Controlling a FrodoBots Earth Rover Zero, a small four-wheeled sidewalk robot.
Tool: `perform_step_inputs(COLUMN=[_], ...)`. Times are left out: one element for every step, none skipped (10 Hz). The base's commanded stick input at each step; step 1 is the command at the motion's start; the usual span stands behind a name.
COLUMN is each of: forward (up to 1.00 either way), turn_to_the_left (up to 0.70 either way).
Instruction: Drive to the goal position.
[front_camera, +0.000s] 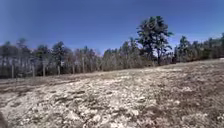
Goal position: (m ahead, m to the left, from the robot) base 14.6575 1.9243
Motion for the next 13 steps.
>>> perform_step_inputs(forward=[0.70, 0.70, 0.70, 0.70, 0.70, 0.70, 0.70, 0.70, 0.70, 0.70, 0.70, 0.70, 0.70], turn_to_the_left=[0.00, 0.00, 0.00, 0.00, 0.00, 0.00, 0.00, 0.00, 0.00, 0.00, 0.00, 0.00, 0.00])
